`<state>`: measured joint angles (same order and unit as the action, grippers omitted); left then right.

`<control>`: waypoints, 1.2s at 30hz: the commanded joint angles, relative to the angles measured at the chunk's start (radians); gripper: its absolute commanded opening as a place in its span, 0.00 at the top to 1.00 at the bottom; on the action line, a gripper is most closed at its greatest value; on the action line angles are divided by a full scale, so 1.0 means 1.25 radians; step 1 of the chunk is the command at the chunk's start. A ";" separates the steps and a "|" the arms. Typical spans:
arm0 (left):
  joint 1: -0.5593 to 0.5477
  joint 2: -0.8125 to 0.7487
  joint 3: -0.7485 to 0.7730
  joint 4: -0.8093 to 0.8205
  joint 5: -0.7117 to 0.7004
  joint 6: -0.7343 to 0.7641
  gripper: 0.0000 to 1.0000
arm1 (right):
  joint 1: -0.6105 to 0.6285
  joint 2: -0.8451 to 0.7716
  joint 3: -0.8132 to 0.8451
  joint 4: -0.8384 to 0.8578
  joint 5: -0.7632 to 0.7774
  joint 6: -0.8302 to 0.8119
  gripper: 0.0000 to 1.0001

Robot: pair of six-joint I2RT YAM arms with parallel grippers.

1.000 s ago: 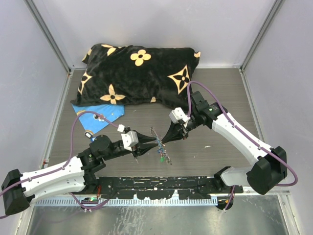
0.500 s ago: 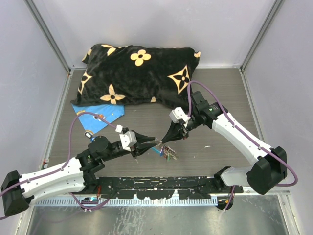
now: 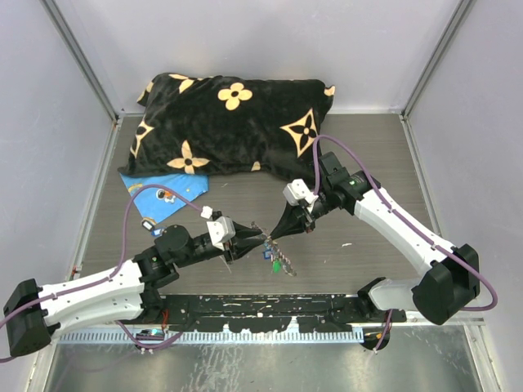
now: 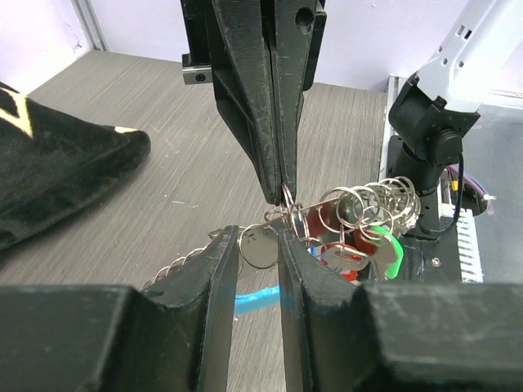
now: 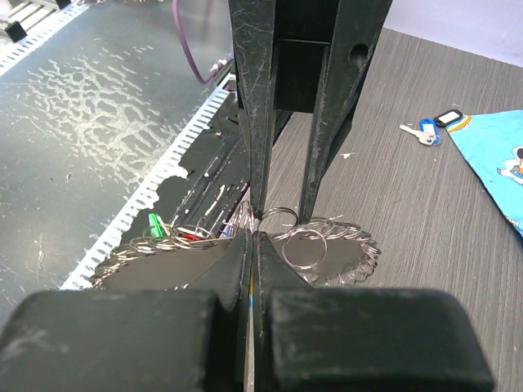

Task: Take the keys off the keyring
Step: Remove the key from the keyring.

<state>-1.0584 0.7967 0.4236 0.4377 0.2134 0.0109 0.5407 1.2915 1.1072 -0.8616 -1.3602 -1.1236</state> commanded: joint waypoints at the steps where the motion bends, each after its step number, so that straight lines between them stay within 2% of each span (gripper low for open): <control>1: -0.001 0.008 0.013 0.079 0.015 -0.022 0.73 | -0.002 -0.015 0.036 0.016 -0.052 -0.014 0.99; 26: -0.001 0.026 0.009 0.104 0.045 -0.060 0.73 | -0.002 -0.013 0.036 0.038 -0.032 0.016 0.99; 36: -0.002 -0.004 -0.003 0.086 0.042 -0.054 0.73 | -0.008 -0.017 0.037 0.041 -0.035 0.025 0.99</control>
<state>-1.0580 0.8165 0.4198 0.4820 0.2314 -0.0444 0.5388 1.2915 1.1072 -0.8677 -1.3594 -1.0958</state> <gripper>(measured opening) 0.272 0.030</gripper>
